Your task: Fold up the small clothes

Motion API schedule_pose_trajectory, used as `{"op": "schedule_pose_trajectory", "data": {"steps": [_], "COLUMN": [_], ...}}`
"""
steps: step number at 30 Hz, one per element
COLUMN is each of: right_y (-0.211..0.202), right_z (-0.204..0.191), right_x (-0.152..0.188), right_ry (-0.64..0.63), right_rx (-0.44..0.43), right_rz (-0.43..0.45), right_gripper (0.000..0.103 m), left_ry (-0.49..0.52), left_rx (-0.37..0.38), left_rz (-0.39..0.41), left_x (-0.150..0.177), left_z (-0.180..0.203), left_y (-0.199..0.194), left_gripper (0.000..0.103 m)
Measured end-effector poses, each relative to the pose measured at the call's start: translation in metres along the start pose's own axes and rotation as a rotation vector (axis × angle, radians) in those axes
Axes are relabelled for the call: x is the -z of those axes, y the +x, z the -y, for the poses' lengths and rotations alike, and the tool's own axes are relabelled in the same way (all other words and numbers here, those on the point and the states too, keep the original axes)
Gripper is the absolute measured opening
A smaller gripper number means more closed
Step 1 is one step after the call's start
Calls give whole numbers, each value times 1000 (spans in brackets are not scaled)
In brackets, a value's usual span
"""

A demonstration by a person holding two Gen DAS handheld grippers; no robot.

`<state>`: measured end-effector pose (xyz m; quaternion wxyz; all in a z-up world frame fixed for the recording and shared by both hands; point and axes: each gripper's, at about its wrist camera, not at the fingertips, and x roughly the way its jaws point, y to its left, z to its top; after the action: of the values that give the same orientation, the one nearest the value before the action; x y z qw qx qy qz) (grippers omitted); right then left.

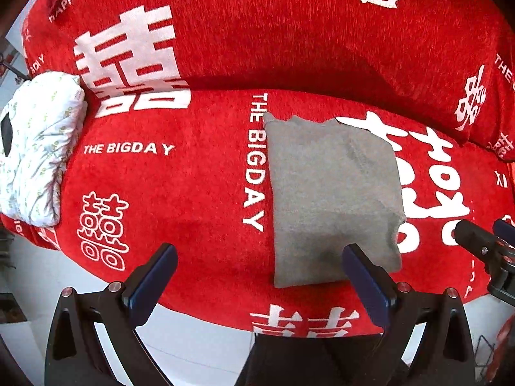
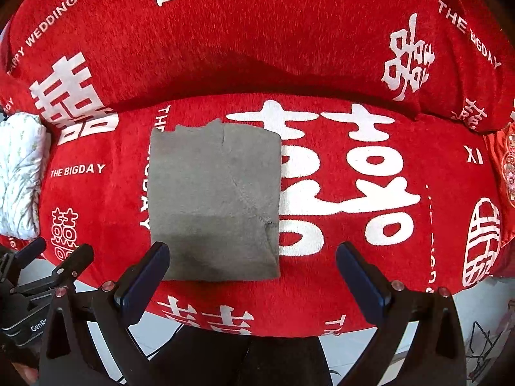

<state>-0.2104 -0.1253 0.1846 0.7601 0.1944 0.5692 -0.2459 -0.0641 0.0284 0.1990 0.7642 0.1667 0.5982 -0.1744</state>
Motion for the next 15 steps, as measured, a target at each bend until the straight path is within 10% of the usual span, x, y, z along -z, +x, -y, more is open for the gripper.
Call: {"op": "schedule_pose_trajectory", "data": {"steps": [15], "right_y": [-3], "right_z": [1], "right_x": [-4], "right_ry": [7], "right_rx": [14], "right_rz": [-5], "right_gripper": [103], "left_ry": [4], "left_rx": [4], "left_rz": [1], "left_x": [-9], "left_z": [6], "left_y": [-5], "left_gripper": [102]}}
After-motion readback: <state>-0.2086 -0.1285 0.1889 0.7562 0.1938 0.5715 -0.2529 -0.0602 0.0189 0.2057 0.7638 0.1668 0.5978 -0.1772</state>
